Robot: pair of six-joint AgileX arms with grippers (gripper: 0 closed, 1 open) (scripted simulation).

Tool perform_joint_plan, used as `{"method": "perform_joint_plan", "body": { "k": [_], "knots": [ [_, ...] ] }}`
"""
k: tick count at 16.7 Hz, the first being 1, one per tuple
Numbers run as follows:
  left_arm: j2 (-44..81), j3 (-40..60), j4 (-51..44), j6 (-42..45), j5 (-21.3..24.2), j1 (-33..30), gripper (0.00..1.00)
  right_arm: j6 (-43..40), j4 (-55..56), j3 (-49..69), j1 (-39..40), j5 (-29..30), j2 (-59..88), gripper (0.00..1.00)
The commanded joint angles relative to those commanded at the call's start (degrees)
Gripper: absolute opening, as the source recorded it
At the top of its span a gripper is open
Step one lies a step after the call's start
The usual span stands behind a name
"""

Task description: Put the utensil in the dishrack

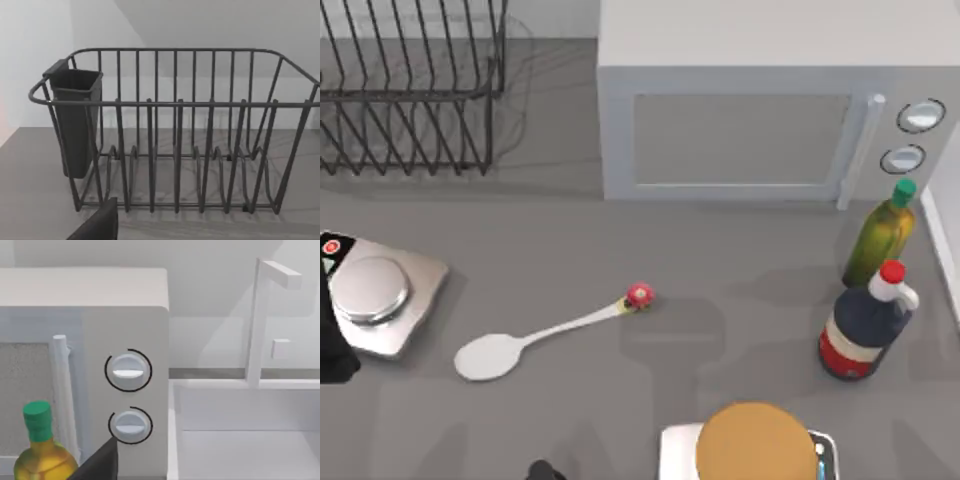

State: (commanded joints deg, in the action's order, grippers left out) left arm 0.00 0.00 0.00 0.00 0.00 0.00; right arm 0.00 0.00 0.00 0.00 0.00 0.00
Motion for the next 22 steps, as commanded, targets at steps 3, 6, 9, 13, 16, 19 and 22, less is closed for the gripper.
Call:
{"method": "perform_joint_plan", "body": {
  "k": [3,6,9,13,16,19,22],
  "knots": [
    [0.57,0.56,-0.42,0.22,0.05,-0.27,1.00,0.00,0.00,0.00,0.00,0.00,0.00,1.00],
    [5.96,5.87,-4.13,2.17,0.26,-2.50,1.00,0.00,0.00,0.00,0.00,0.00,0.00,1.00],
    [16.85,15.63,-10.86,5.64,0.31,-6.14,1.00,0.00,0.00,0.00,0.00,0.00,0.00,1.00],
    [38.70,32.27,-22.96,11.74,0.20,-12.30,1.00,0.00,0.00,0.00,0.00,0.00,0.00,1.00],
    [57.68,45.59,-33.05,16.75,0.16,-17.38,1.00,0.00,0.00,0.00,0.00,0.00,0.00,1.00],
    [75.92,58.52,-42.85,21.60,0.19,-22.37,1.00,0.00,0.00,0.00,0.00,0.00,0.00,1.00],
    [91.22,70.20,-51.52,25.96,0.25,-26.88,1.00,0.00,0.00,0.00,0.00,0.00,0.00,1.00]
  ]
}}
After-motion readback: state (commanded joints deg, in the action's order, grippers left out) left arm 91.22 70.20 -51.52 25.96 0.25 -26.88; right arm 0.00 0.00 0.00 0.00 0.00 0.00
